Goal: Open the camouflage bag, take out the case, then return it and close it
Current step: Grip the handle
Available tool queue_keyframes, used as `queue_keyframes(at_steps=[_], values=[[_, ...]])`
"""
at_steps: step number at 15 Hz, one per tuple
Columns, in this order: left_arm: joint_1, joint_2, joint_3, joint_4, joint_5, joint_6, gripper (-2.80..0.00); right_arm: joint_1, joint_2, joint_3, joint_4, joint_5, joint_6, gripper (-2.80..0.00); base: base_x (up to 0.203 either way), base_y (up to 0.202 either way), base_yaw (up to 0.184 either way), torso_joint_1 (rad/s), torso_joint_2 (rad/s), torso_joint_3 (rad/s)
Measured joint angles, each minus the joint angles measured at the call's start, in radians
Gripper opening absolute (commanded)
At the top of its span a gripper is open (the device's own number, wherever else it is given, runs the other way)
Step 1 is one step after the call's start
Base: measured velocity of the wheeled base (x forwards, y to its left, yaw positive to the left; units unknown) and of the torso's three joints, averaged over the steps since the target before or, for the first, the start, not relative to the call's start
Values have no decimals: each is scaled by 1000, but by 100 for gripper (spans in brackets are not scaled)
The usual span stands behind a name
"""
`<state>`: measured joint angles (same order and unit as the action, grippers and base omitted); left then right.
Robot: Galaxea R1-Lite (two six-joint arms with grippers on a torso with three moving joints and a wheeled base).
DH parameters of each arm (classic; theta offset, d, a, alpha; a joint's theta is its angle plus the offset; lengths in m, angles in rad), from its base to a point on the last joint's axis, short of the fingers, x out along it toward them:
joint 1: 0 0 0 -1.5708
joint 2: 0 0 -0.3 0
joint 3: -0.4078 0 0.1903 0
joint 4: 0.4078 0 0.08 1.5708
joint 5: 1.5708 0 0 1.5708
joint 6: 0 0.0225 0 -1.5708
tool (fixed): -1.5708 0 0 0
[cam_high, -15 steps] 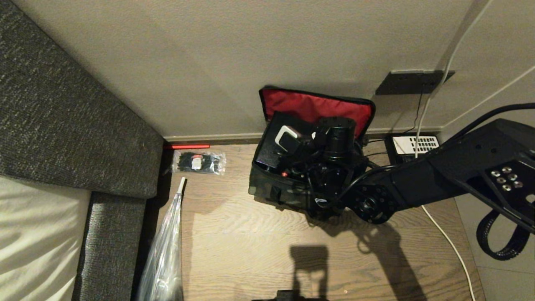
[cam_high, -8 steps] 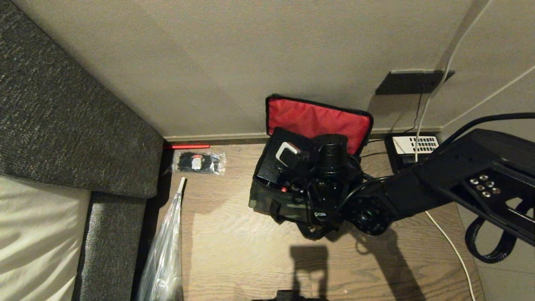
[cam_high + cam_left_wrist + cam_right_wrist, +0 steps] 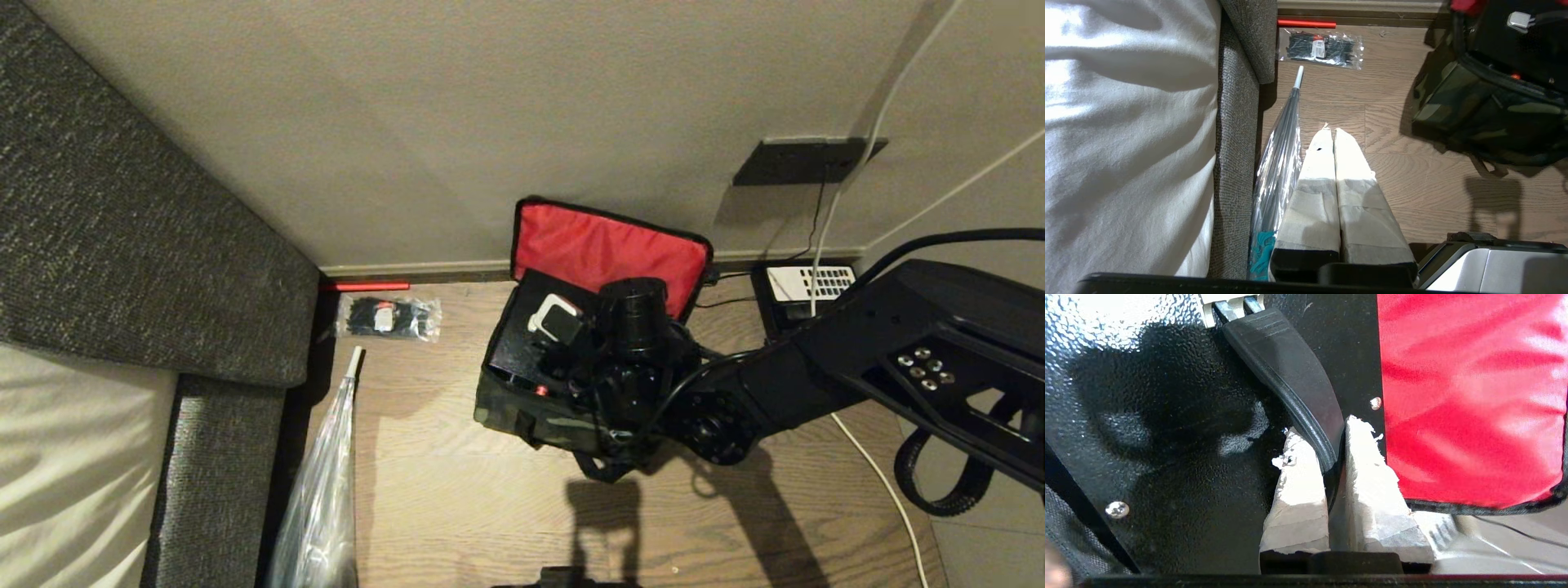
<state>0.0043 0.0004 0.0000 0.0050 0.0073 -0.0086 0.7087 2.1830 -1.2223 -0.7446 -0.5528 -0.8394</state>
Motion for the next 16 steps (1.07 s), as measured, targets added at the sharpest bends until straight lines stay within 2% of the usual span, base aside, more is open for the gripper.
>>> queue_keyframes(at_steps=[4,9,16], values=[[0,0,0,-1,0,0,-280,0,2,5,50,101,72,-280,0,0,0,0,0,0],[0,0,0,0,0,0,-280,-4,19,-8,47,104,66,-280,0,0,0,0,0,0],[0,0,0,0,0,0,-280,-57,90,-45,11,110,44,-280,0,0,0,0,0,0]])
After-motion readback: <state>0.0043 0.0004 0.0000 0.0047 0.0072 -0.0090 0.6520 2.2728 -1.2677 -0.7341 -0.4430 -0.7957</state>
